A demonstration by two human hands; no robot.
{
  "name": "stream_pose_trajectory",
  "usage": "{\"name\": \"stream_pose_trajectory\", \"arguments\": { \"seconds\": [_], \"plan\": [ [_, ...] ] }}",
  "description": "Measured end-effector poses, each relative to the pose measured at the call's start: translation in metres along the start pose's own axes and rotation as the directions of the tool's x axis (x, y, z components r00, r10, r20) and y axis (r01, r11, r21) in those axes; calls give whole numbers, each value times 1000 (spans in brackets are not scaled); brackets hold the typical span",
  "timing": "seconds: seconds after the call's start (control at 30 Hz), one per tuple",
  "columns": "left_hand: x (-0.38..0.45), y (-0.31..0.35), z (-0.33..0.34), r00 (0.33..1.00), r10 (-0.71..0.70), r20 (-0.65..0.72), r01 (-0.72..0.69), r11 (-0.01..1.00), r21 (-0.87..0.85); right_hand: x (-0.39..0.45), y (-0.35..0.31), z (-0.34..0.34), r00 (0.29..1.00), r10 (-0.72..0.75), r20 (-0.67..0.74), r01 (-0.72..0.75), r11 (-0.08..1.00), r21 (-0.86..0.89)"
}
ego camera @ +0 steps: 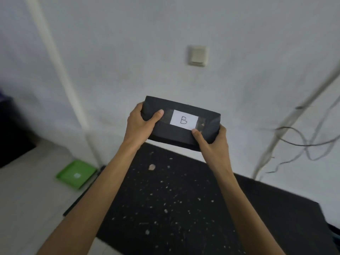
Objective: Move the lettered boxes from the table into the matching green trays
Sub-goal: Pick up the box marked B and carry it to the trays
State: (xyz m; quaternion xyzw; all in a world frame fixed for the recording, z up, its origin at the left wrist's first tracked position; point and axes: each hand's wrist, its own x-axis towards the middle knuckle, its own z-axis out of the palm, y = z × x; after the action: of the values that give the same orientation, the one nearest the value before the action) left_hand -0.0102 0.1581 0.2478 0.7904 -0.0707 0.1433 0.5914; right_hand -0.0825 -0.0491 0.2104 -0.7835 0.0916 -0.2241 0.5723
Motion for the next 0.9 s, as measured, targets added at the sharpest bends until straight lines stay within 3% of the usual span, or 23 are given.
{"name": "stream_pose_trajectory", "arguments": {
  "seconds": [0.13, 0.3, 0.43, 0.57, 0.77, 0.9],
  "plan": [
    [4, -62, -93, 984, -149, -95, 154, 987, 47, -16, 0, 98, 962, 36, 271, -32, 999, -19],
    [9, -142, -229, 945, -286, -161, 302, 950, 84, -37, -8, 231, 814, 74, 576, 9, 990, -140],
    [11, -201, -328, 930, -330, -164, 354, 923, 149, -64, -20, 337, 744, 112, 659, 37, 977, -208],
    [21, -234, -406, 933, -349, -86, 360, 904, 231, -79, -32, 418, 731, 83, 678, 111, 965, -237],
    [50, -281, -471, 921, -389, 0, 366, 867, 339, -73, -39, 509, 685, 86, 723, 253, 903, -347],
    [82, -323, -498, 919, -394, 5, 362, 849, 384, -60, -28, 568, 646, 142, 750, 262, 882, -392]
  ]
}}
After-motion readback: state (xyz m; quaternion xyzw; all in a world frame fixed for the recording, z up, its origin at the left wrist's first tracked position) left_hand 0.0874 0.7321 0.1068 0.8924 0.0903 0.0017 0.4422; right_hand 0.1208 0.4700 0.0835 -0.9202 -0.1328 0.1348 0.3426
